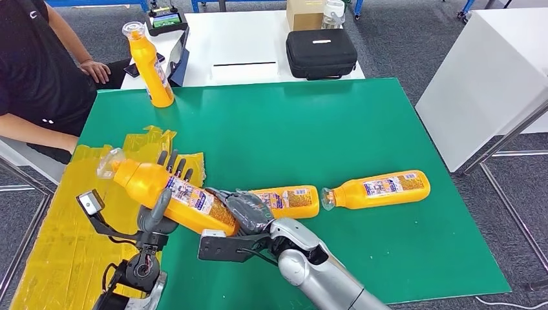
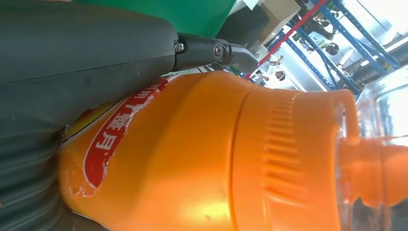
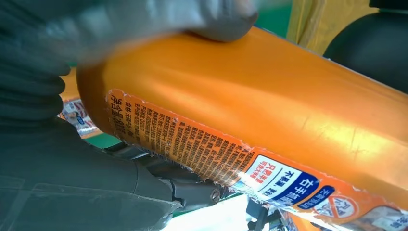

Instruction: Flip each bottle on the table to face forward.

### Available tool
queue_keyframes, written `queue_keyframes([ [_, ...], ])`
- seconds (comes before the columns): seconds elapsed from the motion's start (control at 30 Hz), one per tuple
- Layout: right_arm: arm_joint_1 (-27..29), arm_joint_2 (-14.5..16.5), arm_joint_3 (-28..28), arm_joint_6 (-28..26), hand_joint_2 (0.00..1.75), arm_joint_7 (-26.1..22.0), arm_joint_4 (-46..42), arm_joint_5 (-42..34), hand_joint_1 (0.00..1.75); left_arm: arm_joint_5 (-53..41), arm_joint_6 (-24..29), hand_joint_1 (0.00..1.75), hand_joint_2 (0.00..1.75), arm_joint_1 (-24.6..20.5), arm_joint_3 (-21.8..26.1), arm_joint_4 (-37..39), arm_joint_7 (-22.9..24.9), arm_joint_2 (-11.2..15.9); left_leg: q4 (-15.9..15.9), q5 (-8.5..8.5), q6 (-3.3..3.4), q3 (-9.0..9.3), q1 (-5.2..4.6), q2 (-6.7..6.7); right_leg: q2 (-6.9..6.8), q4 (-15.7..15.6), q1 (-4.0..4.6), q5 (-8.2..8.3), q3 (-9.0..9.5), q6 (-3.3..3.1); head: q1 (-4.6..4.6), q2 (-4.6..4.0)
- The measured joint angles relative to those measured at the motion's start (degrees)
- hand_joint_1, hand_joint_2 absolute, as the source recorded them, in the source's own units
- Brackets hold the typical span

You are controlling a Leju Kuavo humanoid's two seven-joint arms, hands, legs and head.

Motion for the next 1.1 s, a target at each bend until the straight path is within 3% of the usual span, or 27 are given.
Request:
queue_keyframes([
  [0.13,0.13,-0.44,1.03,0.16,1.75,0.40,-0.01,-0.45,1.75,-0.30,0.13,0.40,1.75,0.21,0.05,0.00,-0.40,0.00,0.00,0.00,0.00,0.00,0.00,0.00,0.01,0.00,0.00,0.01,-0.01,0.00,0.01,0.00],
  [0.33,0.14,-0.72,1.53,0.22,1.75,0.84,0.00,-1.02,1.75,-0.71,0.26,0.40,1.75,0.25,0.08,0.00,-0.60,0.00,0.00,0.00,0.00,-0.01,0.01,0.01,0.02,0.00,0.01,0.00,-0.05,0.00,0.02,0.00],
  [0.47,0.12,-0.85,1.84,0.22,1.75,0.85,0.00,-1.04,1.75,-0.73,0.31,1.75,1.75,0.27,0.09,0.00,-0.61,0.00,0.00,0.00,0.00,-0.02,0.01,0.01,0.02,0.00,0.01,0.00,-0.06,0.00,0.02,0.00],
  [0.87,0.20,-1.49,2.12,-0.04,1.75,0.58,0.09,-1.34,1.75,-1.01,-0.49,1.75,1.75,0.60,0.21,0.02,-1.25,-0.11,0.00,0.00,0.00,-0.03,0.00,0.01,0.02,0.00,0.00,0.01,-0.07,0.00,0.01,0.00],
  [0.9,0.20,-1.53,2.12,-0.08,1.75,0.53,0.11,-1.44,1.36,-1.01,-0.51,1.75,1.75,0.60,0.24,0.02,-1.26,-0.15,0.00,0.00,0.00,-0.03,0.00,0.01,0.02,0.00,0.01,0.01,-0.07,0.00,0.01,0.00],
  [1.0,0.26,-1.62,2.09,-0.69,0.44,0.38,0.15,-1.58,0.05,-1.59,-0.67,1.75,1.75,0.55,0.34,0.02,-1.77,-0.20,0.00,0.00,0.00,-0.03,0.00,0.01,0.03,0.00,0.01,0.00,-0.07,0.00,0.01,0.00],
  [1.03,0.42,-1.69,2.08,-1.35,0.00,0.29,0.15,-1.48,0.00,-2.46,-0.47,1.75,1.75,0.44,0.41,0.02,-2.38,-0.20,0.00,0.00,0.00,-0.03,0.00,0.01,0.02,0.00,0.01,0.00,-0.06,0.00,0.01,0.00],
  [1.1,1.00,-1.95,1.79,-3.38,0.00,0.17,0.03,-1.45,0.00,-6.28,1.31,1.75,1.75,0.12,0.83,-0.20,-4.77,-0.19,0.00,0.00,0.00,-0.04,0.01,0.00,0.02,0.00,0.01,0.01,-0.06,0.00,0.01,0.00],
])
